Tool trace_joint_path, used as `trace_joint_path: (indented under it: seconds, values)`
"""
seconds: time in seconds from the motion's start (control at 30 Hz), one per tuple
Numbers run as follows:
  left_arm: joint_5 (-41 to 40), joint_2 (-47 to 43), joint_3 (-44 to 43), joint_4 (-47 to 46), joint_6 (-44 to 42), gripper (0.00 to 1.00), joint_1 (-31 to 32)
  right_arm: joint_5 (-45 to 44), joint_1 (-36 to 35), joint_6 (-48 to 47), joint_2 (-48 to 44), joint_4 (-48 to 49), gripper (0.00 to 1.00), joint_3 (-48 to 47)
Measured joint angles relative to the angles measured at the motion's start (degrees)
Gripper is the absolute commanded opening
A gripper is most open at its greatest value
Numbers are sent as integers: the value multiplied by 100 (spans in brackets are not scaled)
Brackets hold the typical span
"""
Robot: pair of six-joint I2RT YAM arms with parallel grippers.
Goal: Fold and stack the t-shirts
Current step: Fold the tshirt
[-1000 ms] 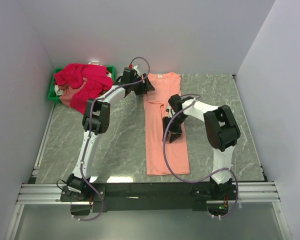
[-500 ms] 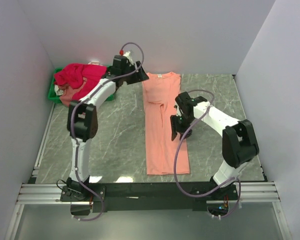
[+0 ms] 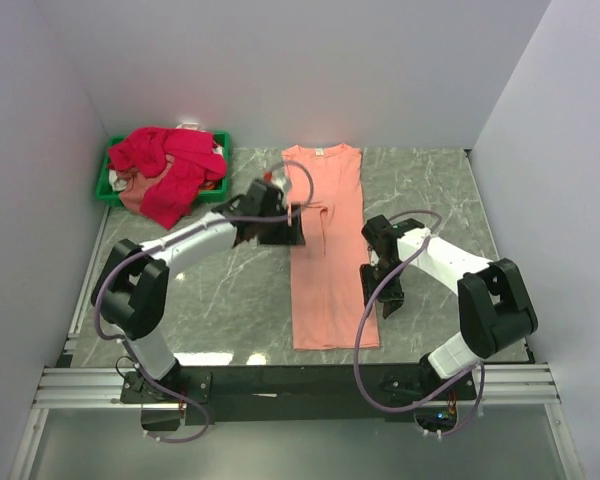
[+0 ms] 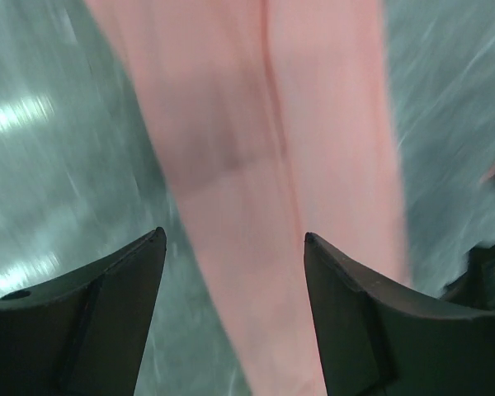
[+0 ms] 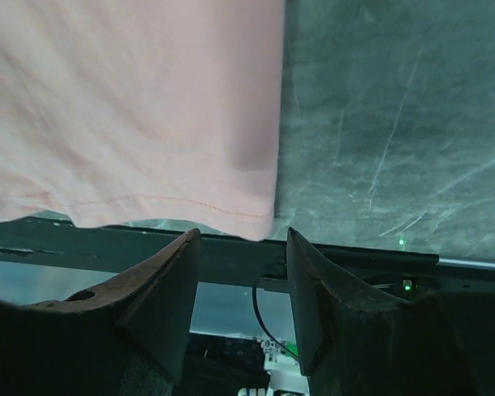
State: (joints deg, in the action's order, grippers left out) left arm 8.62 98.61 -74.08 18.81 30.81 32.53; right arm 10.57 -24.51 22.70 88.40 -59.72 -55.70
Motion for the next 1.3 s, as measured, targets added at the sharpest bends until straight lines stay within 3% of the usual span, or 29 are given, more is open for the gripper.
trace_joint_path:
  seconds: [0.2,0.53,1.03,1.3]
  values:
    - [-195,-354,1167,431,426,73,640,44,0,46,-205,0,53,293]
    - [-595,-1606,2022,505,1447,73,1631,260,-70,260,-531,240,52,955]
    - [-1025,-1781,2487,752,2516,72,2809,170,-74,470,-920,654,50,1491]
    - [-1244,-1690,2487,1075,2885,72,2981,192,-105,472,-920,778,47,1499]
